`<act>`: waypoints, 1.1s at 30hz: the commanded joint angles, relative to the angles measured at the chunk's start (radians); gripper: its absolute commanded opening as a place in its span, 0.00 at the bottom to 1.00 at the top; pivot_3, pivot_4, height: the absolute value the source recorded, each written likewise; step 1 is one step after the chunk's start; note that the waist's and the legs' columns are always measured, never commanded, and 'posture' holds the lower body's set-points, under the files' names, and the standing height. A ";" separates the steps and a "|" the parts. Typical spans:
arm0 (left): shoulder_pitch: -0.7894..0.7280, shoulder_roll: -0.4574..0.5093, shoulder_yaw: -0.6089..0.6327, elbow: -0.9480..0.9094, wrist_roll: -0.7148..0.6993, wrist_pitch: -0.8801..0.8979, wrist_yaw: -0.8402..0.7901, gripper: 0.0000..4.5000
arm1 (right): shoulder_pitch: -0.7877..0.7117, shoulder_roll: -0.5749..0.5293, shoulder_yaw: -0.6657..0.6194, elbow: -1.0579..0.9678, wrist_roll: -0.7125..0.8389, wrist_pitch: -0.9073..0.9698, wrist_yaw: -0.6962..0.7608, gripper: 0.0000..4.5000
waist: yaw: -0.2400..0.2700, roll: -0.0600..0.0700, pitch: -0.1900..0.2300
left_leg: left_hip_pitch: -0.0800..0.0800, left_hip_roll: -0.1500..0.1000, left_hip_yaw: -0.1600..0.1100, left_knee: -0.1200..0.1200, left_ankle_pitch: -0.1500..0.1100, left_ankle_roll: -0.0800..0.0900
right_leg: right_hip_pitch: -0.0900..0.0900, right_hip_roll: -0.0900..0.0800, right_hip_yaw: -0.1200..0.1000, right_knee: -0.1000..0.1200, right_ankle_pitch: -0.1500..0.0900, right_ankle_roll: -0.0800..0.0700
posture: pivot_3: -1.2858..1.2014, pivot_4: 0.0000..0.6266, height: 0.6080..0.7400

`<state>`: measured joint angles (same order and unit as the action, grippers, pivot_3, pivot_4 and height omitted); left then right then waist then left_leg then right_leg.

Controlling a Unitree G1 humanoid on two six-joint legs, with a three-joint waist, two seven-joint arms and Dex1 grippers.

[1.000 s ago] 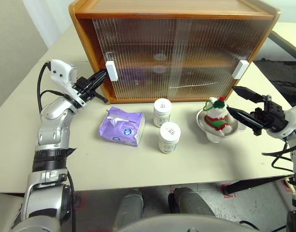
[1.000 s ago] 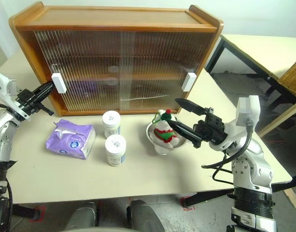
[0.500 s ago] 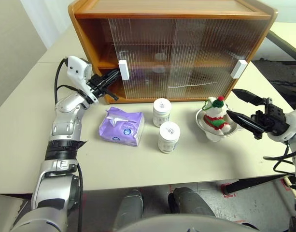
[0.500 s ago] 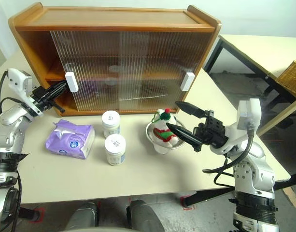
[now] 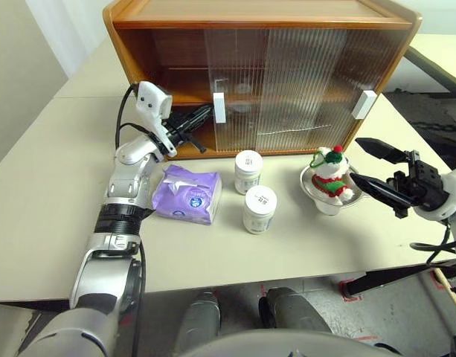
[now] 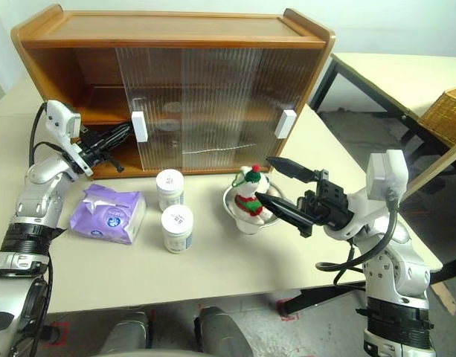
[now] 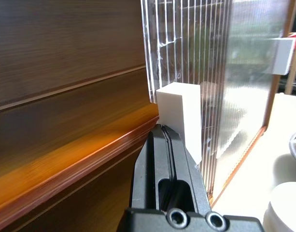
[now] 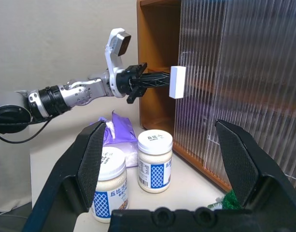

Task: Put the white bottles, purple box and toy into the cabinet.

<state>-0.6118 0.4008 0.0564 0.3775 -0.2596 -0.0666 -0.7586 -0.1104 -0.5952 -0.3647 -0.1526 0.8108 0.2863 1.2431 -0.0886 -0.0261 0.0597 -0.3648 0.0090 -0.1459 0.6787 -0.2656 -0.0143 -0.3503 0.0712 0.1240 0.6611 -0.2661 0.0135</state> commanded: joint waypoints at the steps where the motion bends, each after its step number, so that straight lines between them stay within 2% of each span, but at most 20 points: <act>1: -0.035 -0.038 -0.033 0.024 0.021 -0.011 -0.002 0.01 | 0.006 -0.006 0.024 -0.026 0.001 0.009 -0.004 1.00 | -0.001 0.000 0.000 | 0.000 0.000 0.000 0.000 0.000 0.000 | 0.000 0.000 0.000 0.000 0.000 0.000 | 0.44 0.06 1.00; 21: -0.162 -0.145 -0.073 0.166 0.056 -0.042 -0.007 0.01 | 0.036 -0.022 0.016 -0.058 0.013 0.018 -0.034 1.00 | -0.024 0.000 0.000 | -0.003 -0.001 0.001 0.000 -0.003 0.006 | 0.002 -0.001 0.002 -0.012 0.002 0.007 | 0.42 0.05 1.00; 29: -0.151 -0.147 -0.071 0.153 0.062 -0.033 -0.012 0.01 | 0.033 -0.026 0.017 -0.052 0.013 0.015 -0.033 1.00 | -0.030 0.001 0.000 | -0.004 -0.002 0.003 0.001 -0.004 0.006 | 0.002 -0.001 0.002 -0.012 0.002 0.008 | 0.42 0.05 1.00; 32: -0.124 -0.115 -0.063 0.113 0.066 -0.007 -0.005 0.01 | 0.024 -0.026 0.022 -0.045 0.011 0.015 -0.031 1.00 | -0.033 0.001 0.000 | -0.004 -0.002 0.003 0.001 -0.004 0.006 | 0.002 -0.001 0.002 -0.012 0.002 0.008 | 0.42 0.05 1.00; 33: -0.112 -0.100 -0.057 0.096 0.064 0.000 -0.006 0.09 | 0.023 -0.026 0.023 -0.043 0.010 0.015 -0.031 1.00 | -0.036 0.001 -0.001 | -0.004 -0.002 0.003 0.001 -0.004 0.006 | 0.002 -0.001 0.002 -0.012 0.002 0.008 | 0.42 0.05 1.00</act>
<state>-0.7470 0.2831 -0.0015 0.4994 -0.2030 -0.0851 -0.7583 -0.0806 -0.6083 -0.3397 -0.1939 0.8153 0.3008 1.2071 -0.1245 -0.0252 0.0591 -0.3684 0.0072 -0.1432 0.6793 -0.2693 -0.0079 -0.3480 0.0698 0.1259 0.6486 -0.2638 0.0215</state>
